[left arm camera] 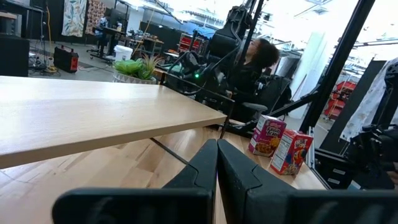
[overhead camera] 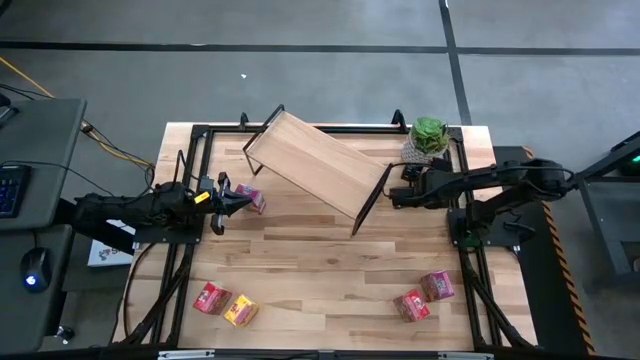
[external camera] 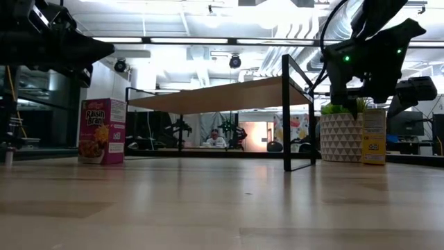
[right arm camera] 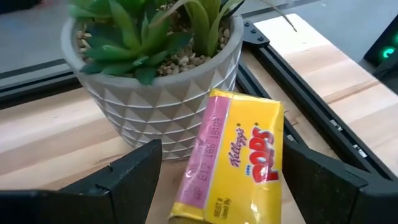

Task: Stack cereal on shelf
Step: Put the top right yellow cereal box on the shelf

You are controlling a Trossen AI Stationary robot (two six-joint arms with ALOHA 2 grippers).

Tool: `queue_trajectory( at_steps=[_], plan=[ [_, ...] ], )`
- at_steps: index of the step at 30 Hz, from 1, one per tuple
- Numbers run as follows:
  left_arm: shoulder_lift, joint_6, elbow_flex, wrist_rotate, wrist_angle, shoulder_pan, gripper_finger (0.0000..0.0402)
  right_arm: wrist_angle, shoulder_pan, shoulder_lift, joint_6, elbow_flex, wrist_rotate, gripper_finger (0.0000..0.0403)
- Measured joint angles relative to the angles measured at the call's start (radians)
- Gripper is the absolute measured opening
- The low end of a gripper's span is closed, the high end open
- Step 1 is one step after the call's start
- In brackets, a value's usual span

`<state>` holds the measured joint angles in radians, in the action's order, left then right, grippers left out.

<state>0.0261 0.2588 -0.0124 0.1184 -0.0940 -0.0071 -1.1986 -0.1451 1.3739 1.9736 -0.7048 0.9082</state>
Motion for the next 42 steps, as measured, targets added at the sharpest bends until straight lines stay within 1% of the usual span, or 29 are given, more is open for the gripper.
queue_trajectory(
  at_steps=[7, 14, 17, 21, 27, 30, 32, 35, 39, 40, 42],
  plan=[
    [0.0, 0.0, 0.0, 0.0, 0.0, 0.0, 0.0003, 0.001, -0.006, 0.032, -0.015, 0.0, -0.024, 0.0312],
    [0.0, 0.0, 0.0, 0.0, 0.0, 0.0, 0.0003, 0.001, -0.006, 0.046, -0.008, 0.0, -0.026, 0.0312],
    [0.0, 0.0, 0.0, 0.0, 0.0, 0.0, 0.0003, 0.0, -0.006, 0.046, -0.007, 0.0, -0.026, 0.0305],
    [0.0, 0.0, 0.0, 0.0, 0.0, 0.0, 0.0003, -0.002, -0.006, 0.046, -0.007, 0.0, -0.026, 0.027],
    [0.0, 0.0, 0.0, 0.0, 0.0, 0.0, 0.0003, -0.006, -0.006, 0.046, -0.01, 0.0, -0.029, 0.0179],
    [0.0, 0.0, 0.0, 0.0, 0.0, 0.0, 0.0003, -0.031, -0.006, 0.038, -0.024, -0.006, -0.049, 0.014],
    [0.0, 0.0, 0.0, 0.0, 0.0, 0.0, 0.0003, -0.079, 0.001, 0.033, -0.047, -0.032, -0.061, 0.0125],
    [0.0, 0.0, 0.0, 0.0, 0.0, 0.0, 0.0003, -0.201, 0.016, 0.03, -0.102, -0.109, -0.086, 0.0124],
    [0.0, 0.0, 0.0, 0.0, 0.0, 0.0, 0.0003, -0.375, 0.048, 0.027, -0.195, -0.264, -0.093, 0.0148],
    [0.0, 0.0, 0.0, 0.0, 0.0, 0.0, 0.0003, -0.38, 0.057, 0.026, -0.23, -0.308, -0.087, 0.0154],
    [0.0, 0.0, 0.0, 0.0, 0.0, 0.0, 0.0003, -0.357, 0.072, 0.013, -0.364, -0.389, -0.058, 0.0162]
  ],
)
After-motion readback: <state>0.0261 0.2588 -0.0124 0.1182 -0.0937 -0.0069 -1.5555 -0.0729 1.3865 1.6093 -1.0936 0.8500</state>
